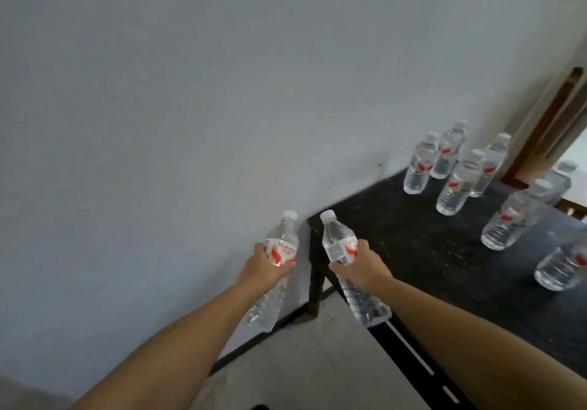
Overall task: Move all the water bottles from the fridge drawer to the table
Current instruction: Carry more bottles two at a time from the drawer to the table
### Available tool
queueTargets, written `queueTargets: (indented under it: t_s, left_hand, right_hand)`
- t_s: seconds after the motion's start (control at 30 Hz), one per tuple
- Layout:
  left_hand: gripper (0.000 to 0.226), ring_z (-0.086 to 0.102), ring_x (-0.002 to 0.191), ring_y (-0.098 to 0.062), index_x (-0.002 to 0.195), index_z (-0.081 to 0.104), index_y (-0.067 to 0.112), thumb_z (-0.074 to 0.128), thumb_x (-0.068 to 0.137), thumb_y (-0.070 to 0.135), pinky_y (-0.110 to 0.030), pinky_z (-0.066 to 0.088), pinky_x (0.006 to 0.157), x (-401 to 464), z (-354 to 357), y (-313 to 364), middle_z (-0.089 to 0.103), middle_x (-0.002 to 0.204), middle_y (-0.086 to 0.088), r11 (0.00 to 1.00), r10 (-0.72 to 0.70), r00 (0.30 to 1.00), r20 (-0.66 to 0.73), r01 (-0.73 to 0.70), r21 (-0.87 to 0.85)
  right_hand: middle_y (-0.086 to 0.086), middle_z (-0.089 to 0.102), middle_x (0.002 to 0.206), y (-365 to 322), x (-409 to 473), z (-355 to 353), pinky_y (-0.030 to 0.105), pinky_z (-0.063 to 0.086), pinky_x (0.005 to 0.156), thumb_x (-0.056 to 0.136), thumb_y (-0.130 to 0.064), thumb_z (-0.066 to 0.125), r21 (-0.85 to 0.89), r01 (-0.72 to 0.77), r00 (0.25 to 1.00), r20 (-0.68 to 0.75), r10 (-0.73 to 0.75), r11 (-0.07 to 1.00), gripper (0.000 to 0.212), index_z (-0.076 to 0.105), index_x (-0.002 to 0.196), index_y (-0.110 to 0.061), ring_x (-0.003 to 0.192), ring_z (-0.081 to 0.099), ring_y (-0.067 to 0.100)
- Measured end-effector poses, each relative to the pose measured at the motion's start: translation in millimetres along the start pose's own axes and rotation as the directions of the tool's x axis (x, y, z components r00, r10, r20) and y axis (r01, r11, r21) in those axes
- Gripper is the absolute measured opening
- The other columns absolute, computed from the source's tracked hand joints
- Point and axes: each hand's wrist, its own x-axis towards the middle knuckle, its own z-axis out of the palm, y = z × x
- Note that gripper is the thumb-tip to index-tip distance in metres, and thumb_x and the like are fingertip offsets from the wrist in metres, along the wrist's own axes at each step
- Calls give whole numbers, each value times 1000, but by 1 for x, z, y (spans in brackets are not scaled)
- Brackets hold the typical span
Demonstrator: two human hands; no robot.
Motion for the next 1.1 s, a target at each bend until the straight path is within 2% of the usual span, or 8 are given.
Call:
queueTargets:
  t_s: [0.13,0.43,0.57,0.7,0.8,0.9,1.0,1.1]
  left_hand:
    - [75,58,106,-26,134,34,17,73,77,46,-34,48,84,71,-11,35,56,124,-7,991,110,983,150,-121,65]
    - [73,59,106,-25,127,34,23,74,72,48,-39,52,92,154,46,104,56,122,-3,961,237,882,408,-274,35]
    - [66,57,99,-21,119,39,16,79,71,36,-35,48,91,179,80,136,57,113,-3,948,273,832,482,-317,10]
    - [63,58,108,-24,118,43,14,83,69,23,-35,48,95,217,117,183,59,116,-6,950,301,806,509,-302,-83]
    - [55,60,101,-20,105,46,22,84,66,16,-32,48,92,245,139,215,61,107,-3,941,332,779,532,-316,-125]
    - [68,62,104,-22,109,46,28,82,52,30,-41,49,97,273,160,243,64,109,-1,926,370,754,542,-349,-146]
    - [70,62,103,-20,113,46,31,85,55,28,-43,49,97,293,180,259,64,109,1,924,379,741,554,-338,-179]
    - [63,61,103,-17,114,46,34,85,66,20,-36,47,95,298,195,267,63,109,5,904,422,703,572,-372,-211]
  right_hand:
    - [7,50,128,-17,29,-15,35,49,88,80,-51,68,78,-142,982,-112,150,987,80,28,138,-14,111,55,23]
    - [-1,53,114,13,57,-28,32,53,80,75,-48,74,318,-305,874,-282,397,898,68,33,123,-22,97,58,16]
    - [3,55,110,37,76,-46,31,46,75,76,-35,77,409,-311,827,-329,457,858,58,32,111,-21,94,56,18]
    - [8,55,114,62,121,-84,33,45,81,75,-23,79,511,-277,775,-382,504,814,66,34,122,-12,101,57,24]
    - [4,56,111,72,154,-111,32,44,84,74,-18,80,585,-228,750,-405,523,779,68,35,125,-14,106,58,26]
    - [1,60,109,85,185,-134,32,46,83,72,-22,81,610,-179,727,-446,521,772,65,40,123,-19,102,61,22]
    - [-3,62,96,89,205,-146,31,47,80,73,-23,80,625,-135,716,-475,511,769,49,47,109,-24,90,64,16]
    - [-1,62,107,97,216,-143,31,47,82,72,-26,82,656,-136,716,-453,532,742,68,40,124,-21,99,62,17]
